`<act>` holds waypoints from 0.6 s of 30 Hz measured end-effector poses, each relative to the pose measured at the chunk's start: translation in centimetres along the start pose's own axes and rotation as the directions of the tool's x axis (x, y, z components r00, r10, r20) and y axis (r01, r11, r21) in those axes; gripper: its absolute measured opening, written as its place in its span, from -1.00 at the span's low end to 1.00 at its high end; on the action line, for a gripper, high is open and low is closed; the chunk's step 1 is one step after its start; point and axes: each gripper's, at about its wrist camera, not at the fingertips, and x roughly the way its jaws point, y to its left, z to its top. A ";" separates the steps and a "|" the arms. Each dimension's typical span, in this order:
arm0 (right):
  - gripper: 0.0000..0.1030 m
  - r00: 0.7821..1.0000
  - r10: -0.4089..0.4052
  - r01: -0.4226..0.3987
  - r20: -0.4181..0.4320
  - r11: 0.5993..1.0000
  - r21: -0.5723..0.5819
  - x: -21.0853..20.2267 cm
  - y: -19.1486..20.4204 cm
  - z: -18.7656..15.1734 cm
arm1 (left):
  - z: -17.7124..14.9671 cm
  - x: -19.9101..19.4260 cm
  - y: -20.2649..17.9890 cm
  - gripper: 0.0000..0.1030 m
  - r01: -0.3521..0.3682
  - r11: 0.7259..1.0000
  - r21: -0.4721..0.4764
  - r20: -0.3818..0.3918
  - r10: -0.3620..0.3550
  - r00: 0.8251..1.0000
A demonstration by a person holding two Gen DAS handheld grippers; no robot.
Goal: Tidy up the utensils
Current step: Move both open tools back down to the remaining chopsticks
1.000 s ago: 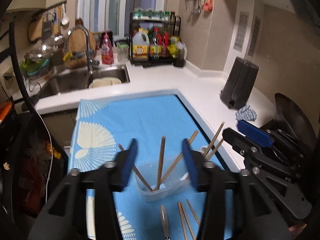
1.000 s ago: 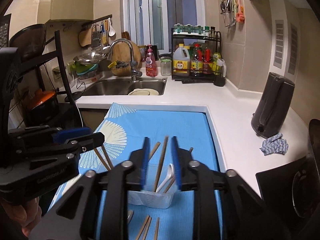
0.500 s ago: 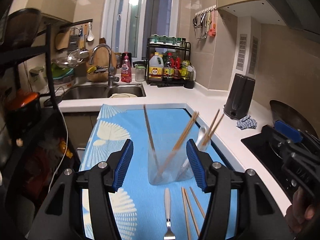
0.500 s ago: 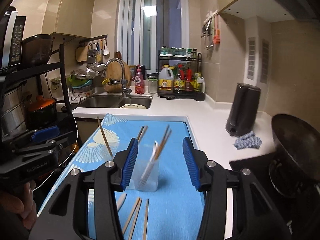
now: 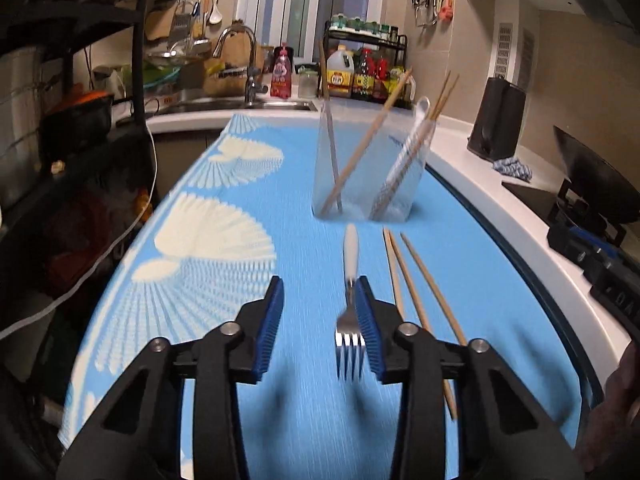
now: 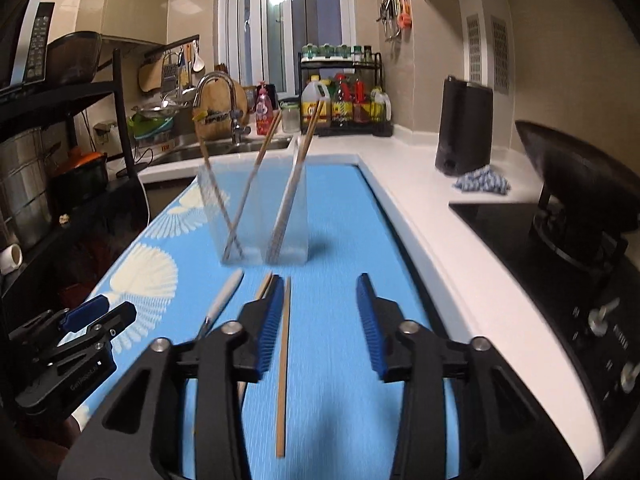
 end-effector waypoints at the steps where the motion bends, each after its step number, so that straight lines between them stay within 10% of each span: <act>1: -0.48 1.000 0.004 -0.004 -0.010 1.000 -0.002 0.2 0.2 -1.1 | -0.7 -0.1 -0.2 -0.33 0.017 1.000 0.005 0.002 -0.017 1.000; 18: -0.66 0.982 0.115 -0.118 -0.151 0.993 -0.011 1.8 1.3 -8.0 | -7.1 0.1 -3.8 -0.55 0.173 0.978 0.117 -0.014 -0.173 0.985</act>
